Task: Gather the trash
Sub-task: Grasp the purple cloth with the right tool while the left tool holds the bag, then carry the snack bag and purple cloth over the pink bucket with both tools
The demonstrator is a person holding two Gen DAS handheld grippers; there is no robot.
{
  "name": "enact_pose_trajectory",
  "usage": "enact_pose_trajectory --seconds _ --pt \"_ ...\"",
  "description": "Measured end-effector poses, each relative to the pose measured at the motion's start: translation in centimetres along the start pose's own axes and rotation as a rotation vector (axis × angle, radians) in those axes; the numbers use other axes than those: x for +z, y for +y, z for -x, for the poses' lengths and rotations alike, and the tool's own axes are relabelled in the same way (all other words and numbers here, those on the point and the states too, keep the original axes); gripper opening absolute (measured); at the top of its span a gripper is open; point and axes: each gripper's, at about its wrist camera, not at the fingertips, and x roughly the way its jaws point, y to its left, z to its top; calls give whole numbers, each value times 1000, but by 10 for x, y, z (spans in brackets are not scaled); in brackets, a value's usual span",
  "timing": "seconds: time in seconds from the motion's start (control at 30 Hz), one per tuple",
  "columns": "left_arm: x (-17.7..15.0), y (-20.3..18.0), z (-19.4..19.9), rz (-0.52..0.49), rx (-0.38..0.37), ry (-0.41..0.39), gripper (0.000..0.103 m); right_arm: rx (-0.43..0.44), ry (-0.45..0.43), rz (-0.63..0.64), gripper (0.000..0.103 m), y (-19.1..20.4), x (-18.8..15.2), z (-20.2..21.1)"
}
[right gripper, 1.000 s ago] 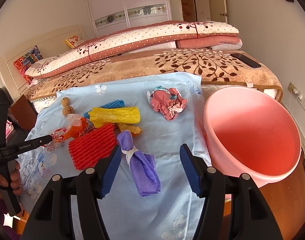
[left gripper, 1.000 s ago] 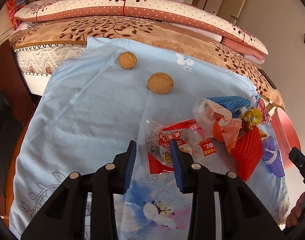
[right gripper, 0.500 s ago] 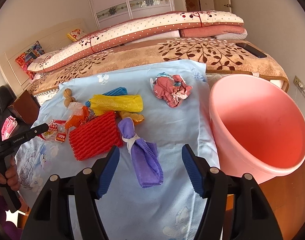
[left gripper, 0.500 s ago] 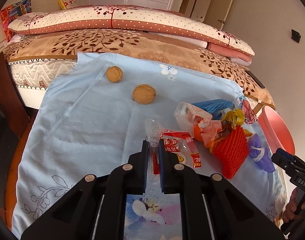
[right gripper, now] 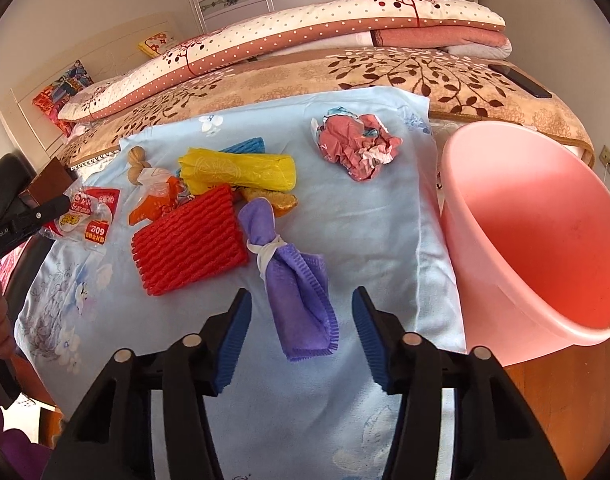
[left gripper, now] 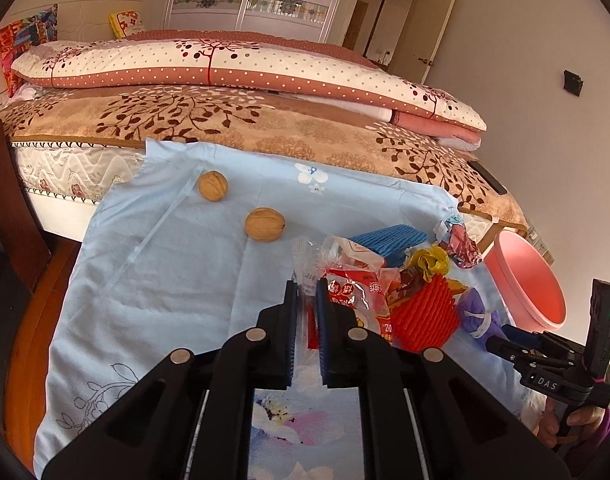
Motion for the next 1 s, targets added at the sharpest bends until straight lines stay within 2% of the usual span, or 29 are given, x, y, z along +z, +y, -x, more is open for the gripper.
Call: enact_pose_trajectory --seconds 0.03,0.23,0.43,0.73,1.0 --pt "1 0 1 0 0 -3 9 3 6 2 33 0 0 -1" --pt "5 -8 5 -9 -6 -17 9 17 -20 16 25 2 -2 6" --pt "10 -25 8 -29 -32 -40 9 25 -82 18 24 2 1 23" --pt "21 -61 10 -76 -87 -80 9 -10 -173 -58 24 -17 9 44" --pt "26 -99 3 -116 -146 -100 9 -44 -221 -115 24 -37 10 58"
